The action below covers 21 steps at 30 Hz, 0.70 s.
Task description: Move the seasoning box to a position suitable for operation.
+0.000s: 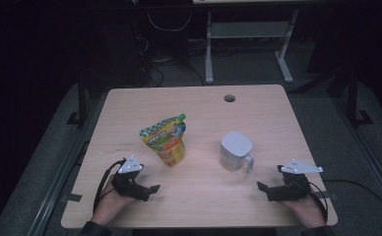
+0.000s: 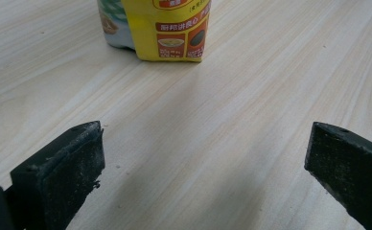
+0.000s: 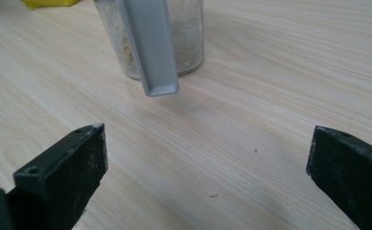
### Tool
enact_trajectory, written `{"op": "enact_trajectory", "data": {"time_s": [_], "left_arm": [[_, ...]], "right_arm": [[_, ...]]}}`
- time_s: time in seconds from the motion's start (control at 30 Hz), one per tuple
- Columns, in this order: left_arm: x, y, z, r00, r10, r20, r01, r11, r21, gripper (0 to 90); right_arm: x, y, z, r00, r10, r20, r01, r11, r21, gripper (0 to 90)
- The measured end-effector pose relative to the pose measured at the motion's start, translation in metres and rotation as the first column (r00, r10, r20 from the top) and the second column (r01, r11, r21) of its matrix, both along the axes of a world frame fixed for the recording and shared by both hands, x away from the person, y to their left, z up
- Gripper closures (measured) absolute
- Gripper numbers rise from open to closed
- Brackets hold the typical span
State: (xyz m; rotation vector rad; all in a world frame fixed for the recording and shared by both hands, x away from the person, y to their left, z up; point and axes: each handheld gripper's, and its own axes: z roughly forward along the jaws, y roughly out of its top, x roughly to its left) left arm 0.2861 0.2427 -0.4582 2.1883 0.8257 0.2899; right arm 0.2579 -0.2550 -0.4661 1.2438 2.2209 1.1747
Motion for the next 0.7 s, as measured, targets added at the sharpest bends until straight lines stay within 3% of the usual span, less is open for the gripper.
{"op": "enact_trajectory", "data": {"time_s": [0.23, 0.5, 0.7], "left_arm": [[-0.002, -0.003, 0.001, 1.0000, 0.001, -0.002, -0.001, 0.9996, -0.028, 0.0], [-0.003, -0.003, 0.002, 0.9998, -0.021, -0.002, 0.021, 0.9996, -0.021, 0.0], [-0.004, -0.004, 0.003, 0.9998, -0.019, 0.011, 0.019, 0.9990, -0.041, 0.0]], "right_arm": [[0.000, 0.000, 0.001, 0.9999, 0.015, 0.003, -0.015, 0.9999, 0.006, 3.6], [0.003, 0.001, 0.005, 0.9992, 0.037, 0.017, -0.037, 0.9986, 0.037, 6.8], [0.006, 0.002, 0.012, 0.9981, 0.052, 0.033, -0.054, 0.9971, 0.053, 14.0]]}}
